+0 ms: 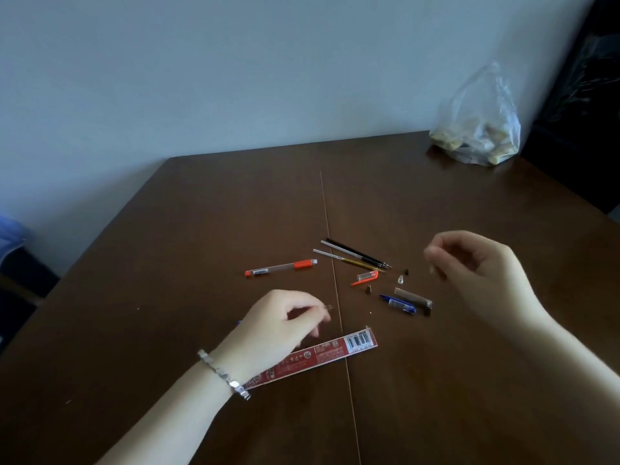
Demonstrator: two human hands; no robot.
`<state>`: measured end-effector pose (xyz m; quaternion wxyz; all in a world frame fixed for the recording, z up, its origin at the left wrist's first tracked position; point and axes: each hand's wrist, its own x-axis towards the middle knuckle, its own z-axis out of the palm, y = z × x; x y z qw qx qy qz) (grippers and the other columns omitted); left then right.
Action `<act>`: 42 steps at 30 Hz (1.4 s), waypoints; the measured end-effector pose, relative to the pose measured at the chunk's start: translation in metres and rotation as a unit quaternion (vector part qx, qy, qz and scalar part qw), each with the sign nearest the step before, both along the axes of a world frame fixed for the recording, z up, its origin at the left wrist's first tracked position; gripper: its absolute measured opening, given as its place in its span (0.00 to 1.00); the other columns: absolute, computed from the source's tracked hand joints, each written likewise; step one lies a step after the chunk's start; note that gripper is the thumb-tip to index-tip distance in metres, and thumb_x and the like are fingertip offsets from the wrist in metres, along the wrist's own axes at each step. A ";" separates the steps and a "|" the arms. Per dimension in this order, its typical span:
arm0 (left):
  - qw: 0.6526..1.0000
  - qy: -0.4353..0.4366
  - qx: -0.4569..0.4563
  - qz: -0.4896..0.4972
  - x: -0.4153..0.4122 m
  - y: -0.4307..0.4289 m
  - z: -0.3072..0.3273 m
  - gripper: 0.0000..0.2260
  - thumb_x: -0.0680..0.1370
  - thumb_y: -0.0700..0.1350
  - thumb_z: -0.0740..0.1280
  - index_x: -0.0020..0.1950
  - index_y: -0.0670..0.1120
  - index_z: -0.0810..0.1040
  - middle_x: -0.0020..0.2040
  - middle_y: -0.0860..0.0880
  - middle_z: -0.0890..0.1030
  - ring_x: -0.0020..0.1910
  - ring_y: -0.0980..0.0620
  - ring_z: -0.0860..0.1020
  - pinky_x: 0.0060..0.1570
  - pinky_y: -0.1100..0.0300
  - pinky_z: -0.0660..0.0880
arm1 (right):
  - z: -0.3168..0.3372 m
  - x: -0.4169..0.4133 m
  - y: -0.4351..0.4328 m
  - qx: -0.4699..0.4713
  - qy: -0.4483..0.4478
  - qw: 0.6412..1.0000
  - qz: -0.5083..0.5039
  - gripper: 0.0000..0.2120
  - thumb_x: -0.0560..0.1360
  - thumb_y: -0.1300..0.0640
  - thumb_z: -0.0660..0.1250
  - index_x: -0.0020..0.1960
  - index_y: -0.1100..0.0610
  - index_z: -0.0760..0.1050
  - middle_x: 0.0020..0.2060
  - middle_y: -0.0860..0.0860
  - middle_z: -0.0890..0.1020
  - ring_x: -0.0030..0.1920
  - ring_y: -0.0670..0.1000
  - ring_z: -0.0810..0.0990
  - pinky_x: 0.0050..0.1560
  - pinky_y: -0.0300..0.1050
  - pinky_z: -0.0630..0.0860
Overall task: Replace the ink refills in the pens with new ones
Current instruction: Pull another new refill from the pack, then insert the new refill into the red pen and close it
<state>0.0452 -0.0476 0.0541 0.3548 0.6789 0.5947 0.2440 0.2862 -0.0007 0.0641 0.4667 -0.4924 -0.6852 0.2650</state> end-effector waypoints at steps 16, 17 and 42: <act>0.945 0.296 0.139 0.022 -0.014 0.064 -0.041 0.13 0.77 0.39 0.60 0.61 0.47 0.73 0.58 0.48 0.76 0.54 0.51 0.74 0.52 0.58 0.75 | -0.048 0.006 0.025 -0.084 -0.184 0.978 -0.048 0.08 0.69 0.63 0.68 0.46 0.53 0.80 0.38 0.46 0.79 0.38 0.41 0.76 0.35 0.28 0.70; 0.943 0.300 0.142 0.023 -0.014 0.065 -0.043 0.13 0.77 0.40 0.61 0.60 0.47 0.73 0.58 0.48 0.76 0.55 0.51 0.74 0.53 0.58 0.75 | -0.045 0.003 0.014 -0.074 -0.181 0.980 -0.035 0.08 0.69 0.62 0.69 0.45 0.52 0.80 0.37 0.44 0.79 0.38 0.41 0.76 0.35 0.27 0.71; 0.985 0.073 0.157 -0.002 0.020 -0.027 -0.028 0.14 0.73 0.55 0.61 0.58 0.55 0.73 0.51 0.59 0.78 0.49 0.62 0.76 0.47 0.70 0.74 | -0.031 -0.021 -0.044 -0.078 0.058 0.993 0.061 0.15 0.68 0.67 0.70 0.35 0.47 0.76 0.36 0.48 0.83 0.40 0.44 0.82 0.39 0.35 0.79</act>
